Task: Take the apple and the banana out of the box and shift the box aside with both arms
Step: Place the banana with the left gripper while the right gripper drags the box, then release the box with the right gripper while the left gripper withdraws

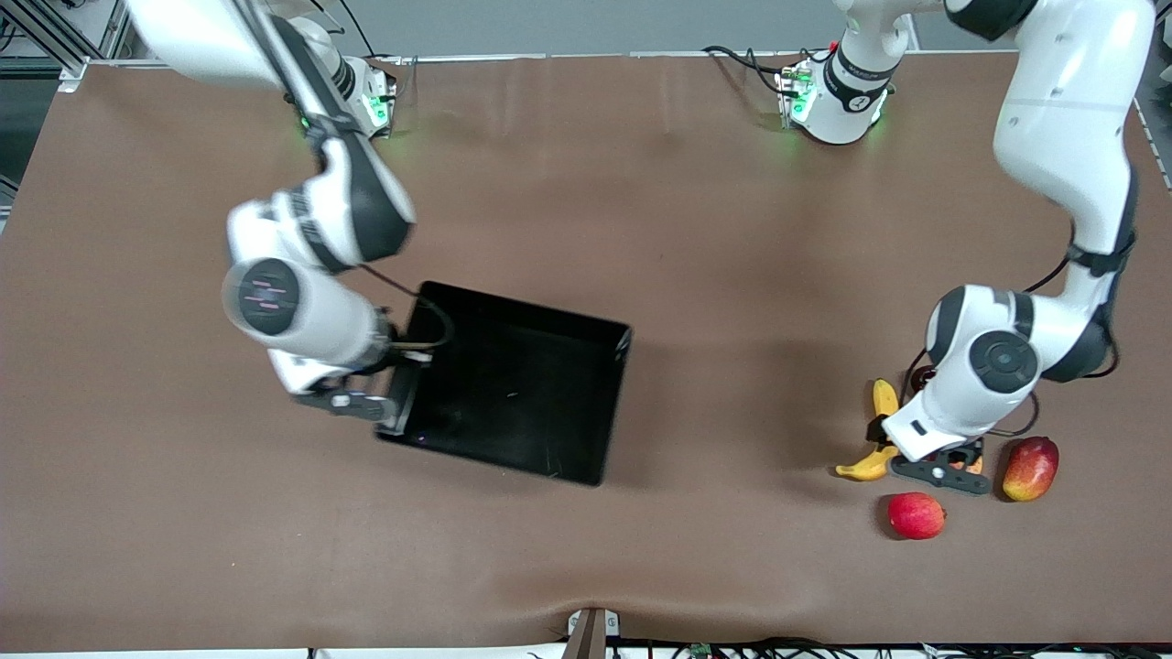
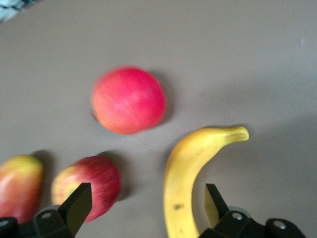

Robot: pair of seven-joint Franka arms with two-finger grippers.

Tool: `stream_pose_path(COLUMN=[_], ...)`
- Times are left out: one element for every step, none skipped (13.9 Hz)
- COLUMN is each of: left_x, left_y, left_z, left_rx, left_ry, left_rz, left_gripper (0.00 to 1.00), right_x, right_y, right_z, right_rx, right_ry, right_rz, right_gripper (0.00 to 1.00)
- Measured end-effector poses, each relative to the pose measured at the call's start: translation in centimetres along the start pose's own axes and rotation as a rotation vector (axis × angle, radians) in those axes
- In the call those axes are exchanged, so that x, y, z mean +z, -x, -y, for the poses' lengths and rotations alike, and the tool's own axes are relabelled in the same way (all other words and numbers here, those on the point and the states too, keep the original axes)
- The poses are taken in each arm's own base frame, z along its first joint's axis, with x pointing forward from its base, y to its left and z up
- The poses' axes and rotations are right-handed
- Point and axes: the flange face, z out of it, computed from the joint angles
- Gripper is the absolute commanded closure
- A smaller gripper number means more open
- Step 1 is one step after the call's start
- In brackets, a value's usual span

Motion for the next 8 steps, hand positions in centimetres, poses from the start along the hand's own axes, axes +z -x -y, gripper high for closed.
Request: stream_pose_path(left_x=[-2.5,-5.0,-7.3,-9.4,-11.6,-13.6,-15.4,-17.4], left_y=[-0.3,-0.5,-0.6,-0.7,-0.7,-0.6,-0.4,-0.1], left_z=[0.4,0.7,1.0,1.1,1.2,1.5,1.7,1.9], left_rx=[-0.011,-0.02,-0.029,-0.043,-0.062,-0.081,-0.095,-0.11], left_ry=[-0.008,-0.017,-0.025,-0.022,-0.01,0.001,0.006,0.014], left_rz=[0.002,0.008,0.016,0.021,0.022,0.021,0.019,0.017], left_gripper=[0.0,0.0,0.0,0.0,0.0,0.0,0.0,0.0], right_x=[-1.2,-1.8,-1.9,-1.7,-1.2,-0.5,0.3,1.2], right_y=[-0.5,-1.0,-1.6,-2.4,-3.4,-4.2,-5.0,-5.6], right_z=[-1.8,-3.7,-5.9,-8.5,-11.7,-15.3,-18.9,-22.5], right_rx=[0.015,0.023,0.019,0.002,-0.023,-0.048,-0.07,-0.098], right_ry=[0.011,0.026,0.039,0.043,0.044,0.042,0.037,0.028], right_rz=[-0.011,-0.005,0.009,0.023,0.04,0.06,0.076,0.082], right_gripper=[1.0,1.0,1.0,1.0,1.0,1.0,1.0,1.0])
